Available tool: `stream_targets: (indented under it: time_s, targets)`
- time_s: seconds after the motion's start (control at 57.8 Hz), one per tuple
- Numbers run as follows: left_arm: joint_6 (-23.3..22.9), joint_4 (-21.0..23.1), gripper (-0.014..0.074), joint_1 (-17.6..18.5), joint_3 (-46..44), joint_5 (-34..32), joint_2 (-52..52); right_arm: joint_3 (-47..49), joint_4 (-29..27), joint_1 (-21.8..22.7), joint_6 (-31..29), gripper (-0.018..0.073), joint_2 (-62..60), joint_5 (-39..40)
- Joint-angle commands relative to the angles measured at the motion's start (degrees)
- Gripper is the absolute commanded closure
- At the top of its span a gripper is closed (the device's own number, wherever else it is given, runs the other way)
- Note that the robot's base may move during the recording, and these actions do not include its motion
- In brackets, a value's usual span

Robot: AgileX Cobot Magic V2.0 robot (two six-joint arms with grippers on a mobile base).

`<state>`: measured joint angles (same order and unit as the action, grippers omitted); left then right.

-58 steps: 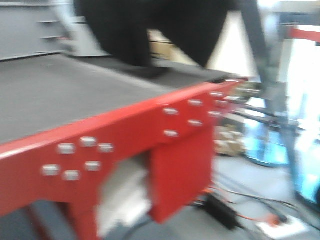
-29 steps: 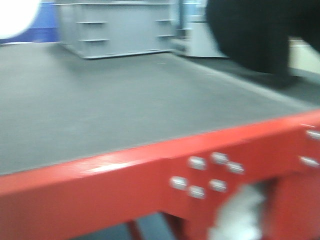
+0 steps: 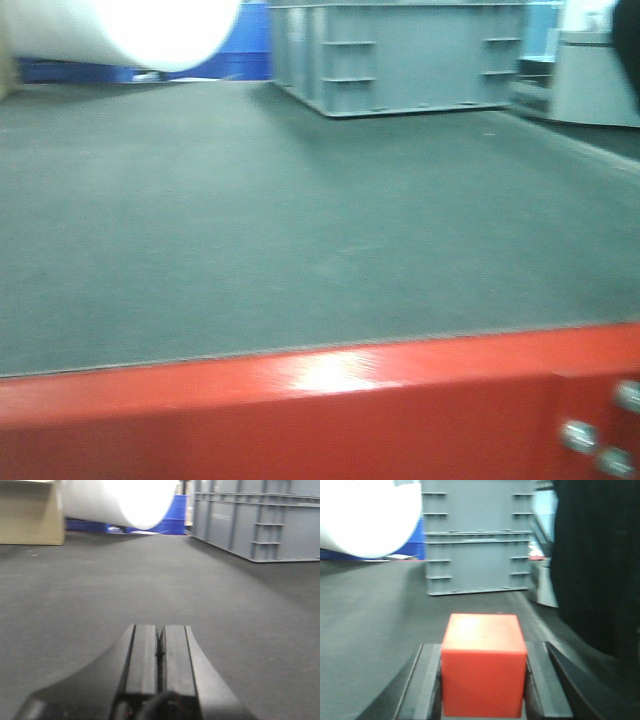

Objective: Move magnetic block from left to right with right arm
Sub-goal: 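Drive up to the second grey table near the grey crates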

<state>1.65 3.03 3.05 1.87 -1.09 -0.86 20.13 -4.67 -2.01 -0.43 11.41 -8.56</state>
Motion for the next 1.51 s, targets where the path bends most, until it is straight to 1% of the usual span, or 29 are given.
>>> stream_targets:
  time_s: [0.0, 1.194, 1.489]
  targets:
    - [-0.34, 0.27, 0.0713, -0.01, 0.51, -5.01, -0.46, 1.67, 0.25, 0.43, -0.61, 0.0257, 0.58, 5.06]
    - [-0.34, 0.27, 0.0713, -0.01, 0.51, -5.01, -0.46, 1.67, 0.25, 0.43, -0.61, 0.0257, 0.58, 5.06]
    - [-0.34, 0.27, 0.0713, -0.01, 0.51, -5.01, -0.46, 1.67, 0.25, 0.43, -0.61, 0.0257, 0.58, 7.87]
